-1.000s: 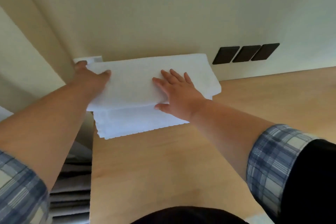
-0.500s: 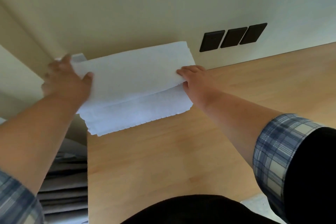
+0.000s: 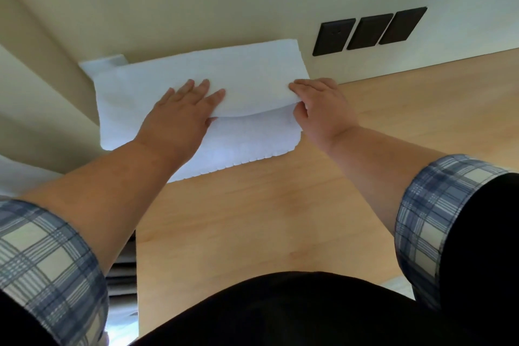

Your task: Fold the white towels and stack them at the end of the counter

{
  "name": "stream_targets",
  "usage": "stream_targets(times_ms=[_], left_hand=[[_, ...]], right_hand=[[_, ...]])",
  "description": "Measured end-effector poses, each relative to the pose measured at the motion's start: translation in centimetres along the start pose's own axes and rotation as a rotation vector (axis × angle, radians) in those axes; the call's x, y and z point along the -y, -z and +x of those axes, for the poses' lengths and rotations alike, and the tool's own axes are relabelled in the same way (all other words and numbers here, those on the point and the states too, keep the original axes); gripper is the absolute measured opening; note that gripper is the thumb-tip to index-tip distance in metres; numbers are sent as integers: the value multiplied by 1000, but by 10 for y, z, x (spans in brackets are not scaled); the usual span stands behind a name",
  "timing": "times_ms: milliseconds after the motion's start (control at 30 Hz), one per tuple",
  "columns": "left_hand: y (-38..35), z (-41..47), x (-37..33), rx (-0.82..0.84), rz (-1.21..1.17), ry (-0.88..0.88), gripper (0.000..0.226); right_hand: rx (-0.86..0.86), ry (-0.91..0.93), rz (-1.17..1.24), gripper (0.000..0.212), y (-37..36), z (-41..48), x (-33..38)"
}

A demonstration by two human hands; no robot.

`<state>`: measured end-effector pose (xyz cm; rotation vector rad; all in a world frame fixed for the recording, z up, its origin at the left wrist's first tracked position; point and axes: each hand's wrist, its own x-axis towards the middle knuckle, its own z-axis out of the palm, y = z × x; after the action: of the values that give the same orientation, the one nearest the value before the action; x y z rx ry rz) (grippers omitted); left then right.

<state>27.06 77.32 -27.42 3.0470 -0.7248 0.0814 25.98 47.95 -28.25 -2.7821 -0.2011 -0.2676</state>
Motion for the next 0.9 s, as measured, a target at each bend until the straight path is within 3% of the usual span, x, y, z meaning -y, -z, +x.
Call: stream_targets(times_ms=[133, 300, 433, 533, 700, 800, 900], left_hand=[[-5, 1, -7, 69, 57, -11, 57], [-3, 6, -9, 61, 0, 33, 70], [-8, 23, -12, 7, -135, 288, 62], [-12, 26, -4, 167, -51, 391, 62], [-3, 31, 0, 280, -42, 438, 62], [6, 30, -5, 310, -46, 444, 61], [14, 21, -11, 265, -31, 400, 64]], right_hand=[[130, -31, -63, 50, 0, -5, -8], [64, 101, 38, 51, 1, 11, 38], [250, 191, 42, 55, -23, 52, 87], [395, 68, -85, 67, -37, 72, 72], [440, -243, -66, 86, -28, 75, 34], [440, -467, 157, 75, -14, 67, 31], [364, -549, 330, 51, 8, 56, 30]])
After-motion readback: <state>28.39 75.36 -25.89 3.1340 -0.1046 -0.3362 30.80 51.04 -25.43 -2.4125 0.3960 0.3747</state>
